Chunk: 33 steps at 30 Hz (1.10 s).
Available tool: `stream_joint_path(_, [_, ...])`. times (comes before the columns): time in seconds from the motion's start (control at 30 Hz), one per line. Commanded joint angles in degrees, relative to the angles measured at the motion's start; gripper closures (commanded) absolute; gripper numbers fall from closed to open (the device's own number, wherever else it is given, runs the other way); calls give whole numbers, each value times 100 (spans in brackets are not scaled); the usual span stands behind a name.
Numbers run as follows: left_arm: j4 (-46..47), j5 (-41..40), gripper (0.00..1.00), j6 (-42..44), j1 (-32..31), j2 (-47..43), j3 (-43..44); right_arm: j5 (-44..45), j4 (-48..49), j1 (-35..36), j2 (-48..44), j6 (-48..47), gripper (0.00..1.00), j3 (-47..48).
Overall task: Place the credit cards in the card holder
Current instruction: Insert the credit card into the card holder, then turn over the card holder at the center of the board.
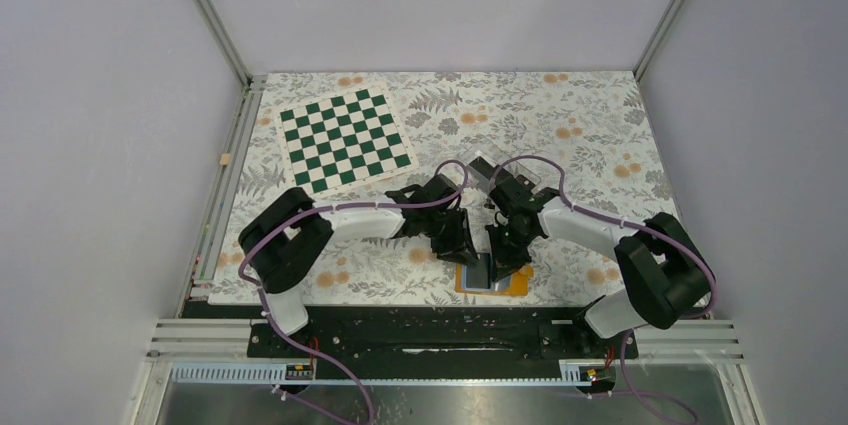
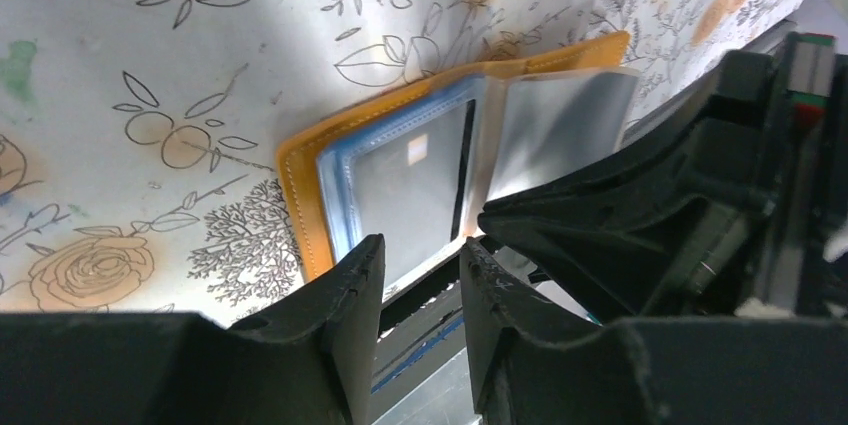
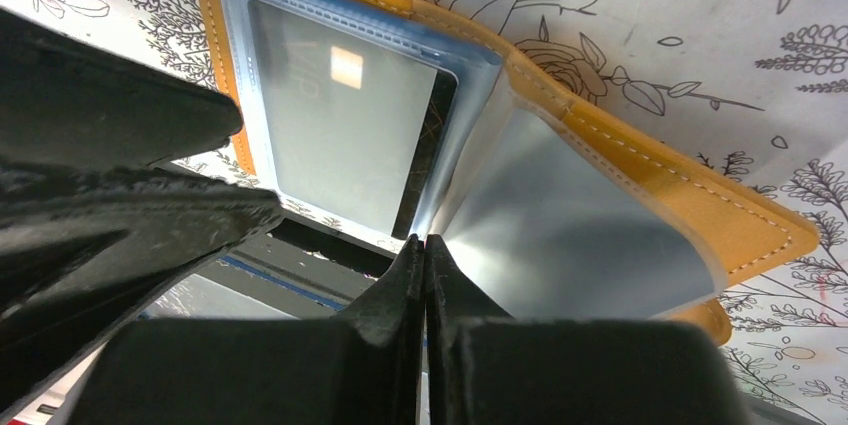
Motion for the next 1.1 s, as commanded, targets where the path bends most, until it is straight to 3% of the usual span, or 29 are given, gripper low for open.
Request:
stream_joint_path(0.0, [326,116,65,-148,-7,223,-28,124,16,33,103,15,100,-22])
stream_joint_path(0.17, [-218,-132,64,119,-7,334,192,92,26,31,301,29,100,-6])
stream_joint_path(0.5, [-185,-24,65,139,-10,491,262,28,73,31,537,40,100,14])
stream_joint_path(0.77, [494,318,69,-124,-16,261,126,-60,162,35,611,60,100,23])
stream_joint_path(1.07, [506,476,74,-98,-75,321,266,-100,188,31,584,77,100,40])
